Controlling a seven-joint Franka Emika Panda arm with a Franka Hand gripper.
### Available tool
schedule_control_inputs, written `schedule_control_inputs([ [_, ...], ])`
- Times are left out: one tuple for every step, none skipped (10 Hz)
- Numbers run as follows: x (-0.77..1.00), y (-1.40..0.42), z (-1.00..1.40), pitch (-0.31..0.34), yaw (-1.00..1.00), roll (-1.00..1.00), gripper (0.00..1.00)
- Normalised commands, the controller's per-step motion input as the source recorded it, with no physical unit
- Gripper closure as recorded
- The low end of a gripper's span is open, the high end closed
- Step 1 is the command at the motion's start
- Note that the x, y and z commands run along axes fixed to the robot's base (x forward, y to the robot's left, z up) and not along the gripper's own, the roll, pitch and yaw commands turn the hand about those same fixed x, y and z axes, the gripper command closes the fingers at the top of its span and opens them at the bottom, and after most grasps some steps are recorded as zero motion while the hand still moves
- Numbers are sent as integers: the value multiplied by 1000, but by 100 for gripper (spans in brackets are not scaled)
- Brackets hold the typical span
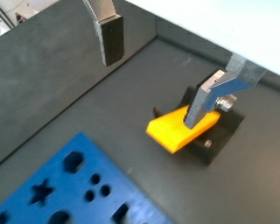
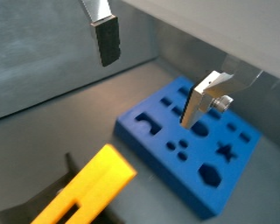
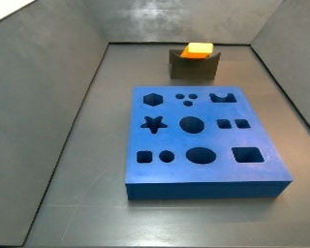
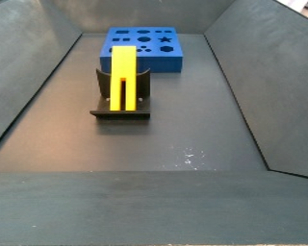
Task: Pick up the double-square object. Move up. Place the double-square object on the fixture. Regrasp the double-square object. Move to above the board. Insert the double-square object.
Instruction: Regrasp the double-square object.
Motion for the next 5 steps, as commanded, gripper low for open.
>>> schedule_control_inputs([
  [-18, -29, 4, 0, 37, 1000, 0],
  [-9, -19, 7, -4, 39, 1000, 0],
  [-4, -21, 7, -6, 39, 1000, 0],
  [-2, -21, 8, -6, 40, 1000, 0],
  [-3, -17, 6, 0, 42, 1000, 0],
])
